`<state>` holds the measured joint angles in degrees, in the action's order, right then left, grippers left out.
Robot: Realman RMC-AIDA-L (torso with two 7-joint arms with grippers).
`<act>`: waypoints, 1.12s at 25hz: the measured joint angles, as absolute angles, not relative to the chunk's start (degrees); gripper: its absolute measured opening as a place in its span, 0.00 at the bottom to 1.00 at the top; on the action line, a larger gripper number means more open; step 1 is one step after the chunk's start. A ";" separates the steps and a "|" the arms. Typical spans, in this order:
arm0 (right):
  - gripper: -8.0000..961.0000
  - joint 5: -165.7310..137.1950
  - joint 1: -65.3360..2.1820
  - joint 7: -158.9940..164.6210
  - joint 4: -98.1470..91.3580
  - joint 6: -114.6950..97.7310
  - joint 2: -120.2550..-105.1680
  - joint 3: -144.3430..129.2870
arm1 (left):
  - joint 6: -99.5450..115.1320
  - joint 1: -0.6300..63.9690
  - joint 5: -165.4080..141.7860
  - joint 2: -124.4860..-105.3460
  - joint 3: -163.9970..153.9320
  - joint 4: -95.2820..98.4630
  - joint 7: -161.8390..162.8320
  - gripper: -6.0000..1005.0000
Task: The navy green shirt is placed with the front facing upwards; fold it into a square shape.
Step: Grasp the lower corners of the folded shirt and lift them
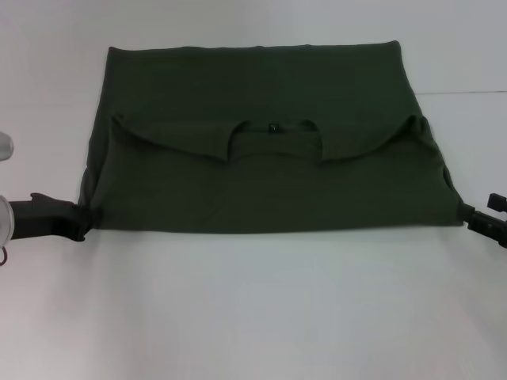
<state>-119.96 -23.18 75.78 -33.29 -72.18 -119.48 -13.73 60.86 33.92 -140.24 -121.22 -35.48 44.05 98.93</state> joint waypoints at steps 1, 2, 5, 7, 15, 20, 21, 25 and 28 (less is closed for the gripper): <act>0.81 -120.04 -23.48 75.93 -33.05 -71.48 -119.49 -13.84 | 60.76 33.92 -140.14 -121.28 -35.50 44.06 98.91 0.05; 0.81 -120.17 -23.87 76.03 -32.81 -70.75 -119.50 -13.95 | 60.75 33.92 -140.07 -121.32 -35.51 44.07 98.90 0.05; 0.81 -120.37 -24.69 76.05 -32.33 -69.27 -119.51 -13.98 | 60.72 33.92 -140.06 -121.37 -35.51 44.10 98.88 0.05; 0.81 -120.40 -24.97 76.05 -32.01 -68.68 -119.50 -13.99 | 60.72 33.92 -140.13 -121.41 -35.51 44.11 98.88 0.05; 0.81 -120.42 -26.47 76.54 -30.29 -65.46 -119.49 -16.97 | 60.64 33.86 -140.08 -121.55 -35.51 44.13 98.72 0.05; 0.81 -120.41 -27.56 76.56 -28.61 -62.50 -119.52 -19.55 | 60.64 33.84 -140.12 -121.55 -35.51 44.13 98.70 0.05; 0.81 -120.41 -27.71 76.56 -28.37 -62.09 -119.53 -19.76 | 60.63 33.84 -140.16 -121.55 -35.51 44.12 98.70 0.05; 0.81 -120.41 -27.91 77.01 -28.08 -61.50 -119.53 -19.96 | 60.64 33.83 -140.14 -121.55 -35.51 44.13 98.65 0.05; 0.81 -120.41 -27.98 77.08 -28.06 -61.37 -119.53 -20.54 | 60.83 33.83 -139.98 -121.55 -35.51 44.13 98.00 0.05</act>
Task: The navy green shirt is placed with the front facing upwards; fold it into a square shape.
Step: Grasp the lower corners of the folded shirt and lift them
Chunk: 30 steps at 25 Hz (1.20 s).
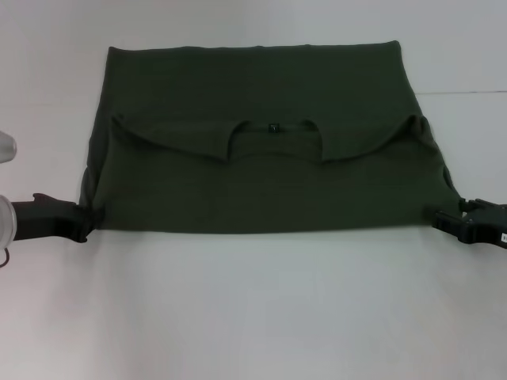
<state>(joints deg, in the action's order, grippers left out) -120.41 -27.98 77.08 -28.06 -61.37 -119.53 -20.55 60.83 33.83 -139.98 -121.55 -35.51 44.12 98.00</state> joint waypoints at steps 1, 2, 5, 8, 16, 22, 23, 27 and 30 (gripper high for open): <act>0.81 -120.40 -27.99 77.08 -28.06 -61.32 -119.52 -20.90 | 60.95 33.83 -139.95 -121.55 -35.51 44.13 97.86 0.05; 0.74 -120.40 -28.01 77.10 -28.05 -61.25 -119.53 -21.56 | 61.09 33.84 -139.93 -121.55 -35.51 44.13 97.72 0.05; 0.59 -120.40 -28.22 77.46 -28.05 -60.48 -119.52 -22.92 | 61.22 33.96 -139.91 -121.58 -35.51 44.12 97.57 0.05; 0.47 -120.41 -28.38 77.70 -28.05 -60.16 -119.54 -23.06 | 61.24 33.99 -139.84 -121.64 -35.51 44.12 97.54 0.05; 0.16 -120.32 -28.39 77.92 -28.15 -59.75 -119.53 -23.11 | 61.33 34.01 -139.83 -121.64 -35.51 44.21 96.74 0.05; 0.06 -120.35 -28.23 78.38 -28.48 -59.58 -119.52 -23.10 | 63.37 33.63 -139.84 -121.64 -35.50 45.33 94.92 0.05; 0.06 -120.34 -28.02 78.21 -28.61 -60.31 -119.52 -23.10 | 64.02 33.37 -139.84 -121.64 -35.51 45.92 94.86 0.05; 0.06 -120.08 -26.91 76.29 -28.95 -63.69 -119.52 -22.76 | 67.32 31.56 -139.62 -121.90 -35.34 49.49 93.40 0.05; 0.06 -119.94 -25.52 74.91 -29.61 -66.33 -119.52 -22.36 | 68.82 30.47 -139.54 -122.29 -35.06 51.10 91.33 0.05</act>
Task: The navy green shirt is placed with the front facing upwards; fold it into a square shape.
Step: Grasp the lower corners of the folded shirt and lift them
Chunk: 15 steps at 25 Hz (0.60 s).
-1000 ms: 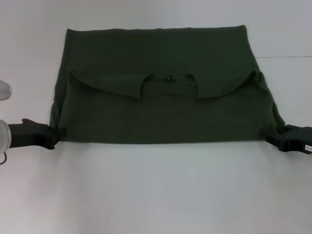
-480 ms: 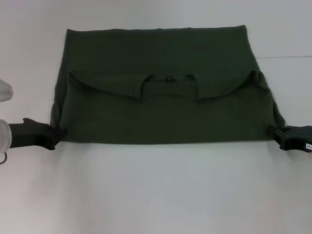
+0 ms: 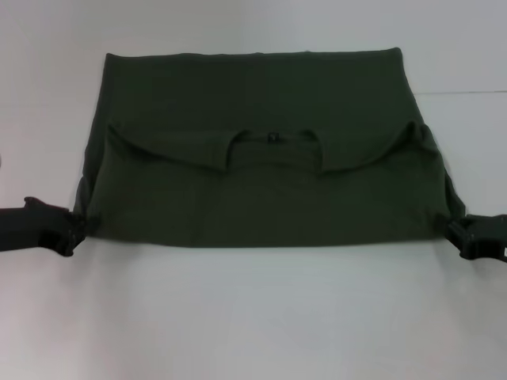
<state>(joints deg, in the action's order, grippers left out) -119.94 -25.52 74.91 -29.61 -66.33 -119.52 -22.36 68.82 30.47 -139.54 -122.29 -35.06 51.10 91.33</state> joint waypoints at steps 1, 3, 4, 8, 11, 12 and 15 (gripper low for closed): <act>0.06 -119.90 -24.99 74.51 -29.98 -67.48 -119.54 -22.29 | 69.28 30.15 -139.52 -122.32 -35.03 51.34 90.90 0.05; 0.06 -119.27 -23.58 72.96 -30.68 -70.19 -119.64 -22.19 | 70.68 29.42 -139.48 -122.36 -34.87 51.84 90.17 0.05; 0.06 -118.79 -22.83 71.99 -30.92 -71.24 -119.69 -22.15 | 71.40 29.11 -139.46 -122.36 -34.80 52.04 90.00 0.05; 0.06 -113.12 -18.32 65.08 -31.09 -78.31 -119.81 -22.14 | 74.36 27.70 -139.42 -122.36 -34.65 52.94 89.85 0.05; 0.06 -109.90 -15.50 62.42 -31.11 -81.62 -119.62 -22.14 | 76.60 26.29 -139.28 -122.64 -33.61 53.74 88.84 0.05; 0.06 -109.60 -14.80 62.30 -31.12 -81.94 -119.59 -22.14 | 77.41 25.85 -139.18 -122.81 -32.97 54.04 87.96 0.05; 0.06 -109.77 -13.86 61.97 -30.86 -82.53 -119.70 -22.17 | 81.06 23.94 -138.74 -123.45 -30.34 54.94 83.95 0.05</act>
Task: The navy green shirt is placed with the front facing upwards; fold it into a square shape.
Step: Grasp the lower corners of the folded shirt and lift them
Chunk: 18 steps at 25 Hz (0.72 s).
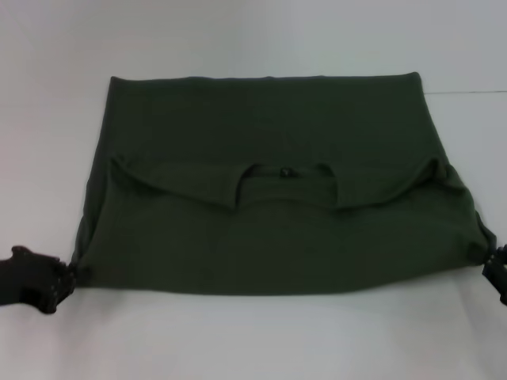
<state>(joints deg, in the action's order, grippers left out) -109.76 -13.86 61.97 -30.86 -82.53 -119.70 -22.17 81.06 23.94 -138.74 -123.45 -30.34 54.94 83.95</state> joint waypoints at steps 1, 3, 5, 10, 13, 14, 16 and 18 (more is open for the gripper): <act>0.06 -109.87 -13.63 61.85 -30.64 -82.58 -119.76 -22.29 | 82.40 23.20 -138.51 -123.63 -29.49 55.26 82.50 0.05; 0.06 -110.03 -13.21 61.33 -29.87 -82.83 -119.83 -22.72 | 85.10 22.07 -138.18 -123.84 -27.47 55.74 79.92 0.05; 0.06 -110.06 -12.85 60.23 -28.90 -83.44 -119.87 -22.86 | 88.22 20.89 -138.03 -123.92 -24.06 55.76 76.15 0.05; 0.06 -110.13 -12.02 58.01 -27.36 -85.84 -119.88 -22.96 | 94.62 18.82 -137.98 -123.90 -19.09 55.57 70.51 0.05; 0.06 -110.43 -11.12 56.66 -26.74 -87.01 -119.88 -22.96 | 97.45 17.46 -137.99 -123.87 -18.34 55.78 68.87 0.05; 0.06 -110.54 -10.85 56.25 -26.67 -87.48 -119.88 -22.96 | 98.22 17.06 -138.00 -123.85 -18.21 55.87 68.60 0.05; 0.06 -110.77 -10.15 55.72 -26.59 -88.23 -119.88 -22.95 | 99.51 16.42 -138.11 -123.80 -17.62 55.97 68.00 0.05; 0.06 -110.83 -9.21 55.40 -26.70 -88.58 -119.88 -22.88 | 100.45 15.84 -138.45 -123.77 -16.83 56.03 66.68 0.05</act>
<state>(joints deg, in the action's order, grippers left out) -110.83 -9.21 55.40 -26.70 -88.58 -119.88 -22.88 100.45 15.84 -138.45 -123.77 -16.83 56.03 66.68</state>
